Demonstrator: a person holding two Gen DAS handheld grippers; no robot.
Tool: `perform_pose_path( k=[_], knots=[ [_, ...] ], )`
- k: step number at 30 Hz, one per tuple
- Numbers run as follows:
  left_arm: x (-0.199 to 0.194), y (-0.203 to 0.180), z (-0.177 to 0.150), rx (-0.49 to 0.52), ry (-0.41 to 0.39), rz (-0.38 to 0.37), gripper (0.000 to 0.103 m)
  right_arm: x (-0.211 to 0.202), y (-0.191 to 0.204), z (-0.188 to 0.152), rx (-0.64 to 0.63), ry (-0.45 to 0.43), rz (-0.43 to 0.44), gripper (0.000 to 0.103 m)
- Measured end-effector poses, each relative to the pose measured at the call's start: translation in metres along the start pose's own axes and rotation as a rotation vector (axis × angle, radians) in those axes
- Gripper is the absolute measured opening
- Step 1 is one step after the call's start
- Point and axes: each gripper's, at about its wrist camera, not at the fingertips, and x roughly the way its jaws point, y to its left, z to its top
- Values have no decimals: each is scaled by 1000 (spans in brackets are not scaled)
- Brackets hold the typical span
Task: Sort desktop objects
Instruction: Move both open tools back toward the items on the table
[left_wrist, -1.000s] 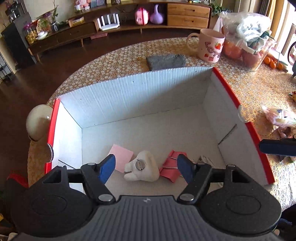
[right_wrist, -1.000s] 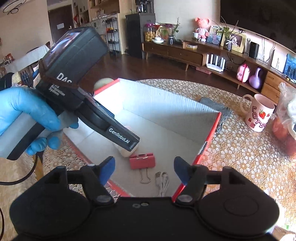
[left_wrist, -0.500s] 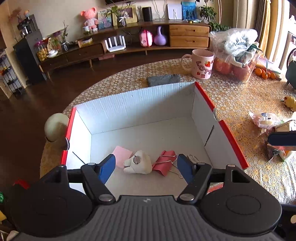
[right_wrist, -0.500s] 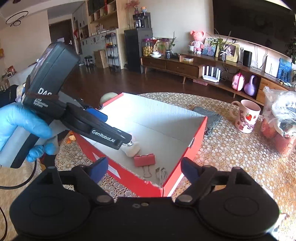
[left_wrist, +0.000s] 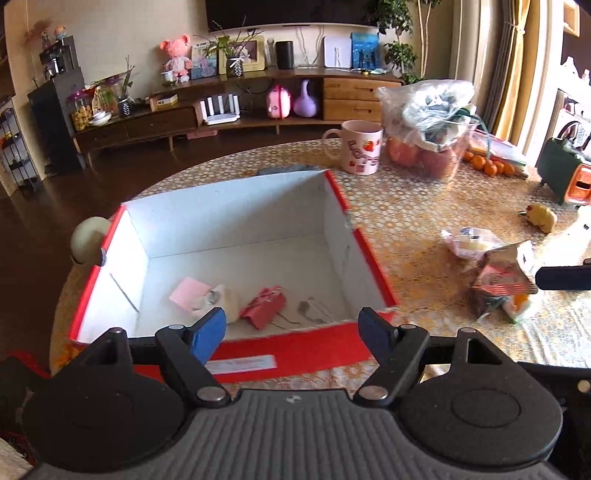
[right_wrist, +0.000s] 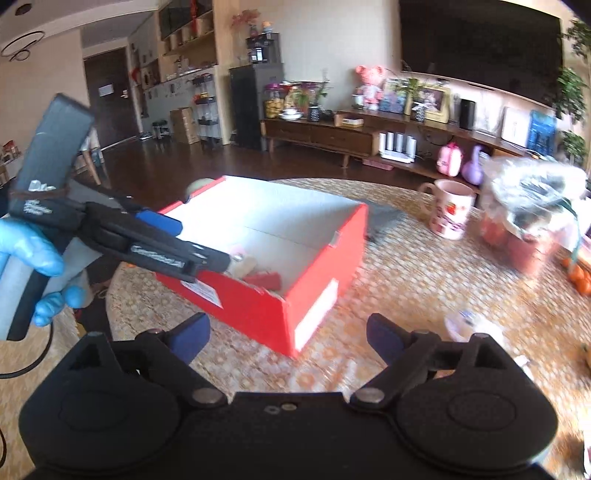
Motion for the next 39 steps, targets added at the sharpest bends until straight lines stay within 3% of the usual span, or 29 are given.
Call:
perform_pose_path(
  k=[16,20,30,39],
  knots=[
    [5,-110,-17,54,-26,-157,91,-53,-88,-71,91,23,-207,92],
    [13,-133,-19,79,-25,-167,101,-64,-119,-92,141,33,-271,93],
    [36,-179,-16,145,-14,-192,103,-80,-197,-127,198,73,-434,93],
    [57,-212,-6,193,-2,-194,103,-64,-256,-147,221,139,-531,93]
  ],
)
